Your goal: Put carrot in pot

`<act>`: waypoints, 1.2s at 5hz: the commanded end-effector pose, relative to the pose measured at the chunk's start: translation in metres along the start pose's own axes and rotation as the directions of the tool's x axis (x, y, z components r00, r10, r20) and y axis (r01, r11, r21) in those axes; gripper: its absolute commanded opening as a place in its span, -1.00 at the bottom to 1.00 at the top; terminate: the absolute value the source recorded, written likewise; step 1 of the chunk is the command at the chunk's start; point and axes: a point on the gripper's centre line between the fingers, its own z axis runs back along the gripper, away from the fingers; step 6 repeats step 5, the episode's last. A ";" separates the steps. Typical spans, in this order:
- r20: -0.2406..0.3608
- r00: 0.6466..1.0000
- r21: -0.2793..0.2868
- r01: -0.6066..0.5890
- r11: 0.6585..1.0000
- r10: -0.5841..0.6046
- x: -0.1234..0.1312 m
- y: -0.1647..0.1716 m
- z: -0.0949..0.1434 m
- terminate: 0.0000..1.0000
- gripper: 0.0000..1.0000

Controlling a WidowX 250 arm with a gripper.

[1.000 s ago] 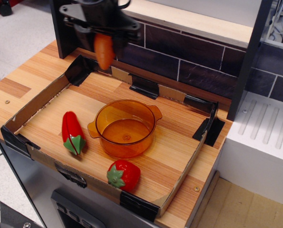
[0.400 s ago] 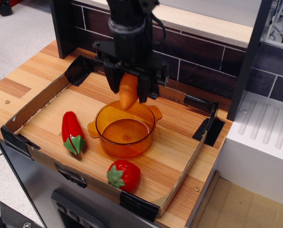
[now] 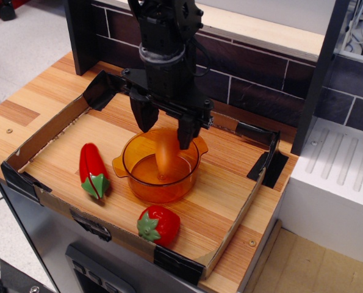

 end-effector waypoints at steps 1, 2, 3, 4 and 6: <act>0.086 0.996 -0.013 -0.002 1.000 0.003 -0.005 0.012 0.022 -1.00 1.00; 0.112 0.993 -0.048 -0.036 0.998 0.041 0.007 0.012 0.053 -1.00 1.00; 0.127 0.989 -0.085 -0.064 0.994 0.074 0.023 0.009 0.093 -1.00 1.00; 0.127 0.989 -0.085 -0.064 0.994 0.074 0.023 0.009 0.093 -1.00 1.00; 0.127 0.989 -0.085 -0.064 0.994 0.074 0.023 0.009 0.093 1.00 1.00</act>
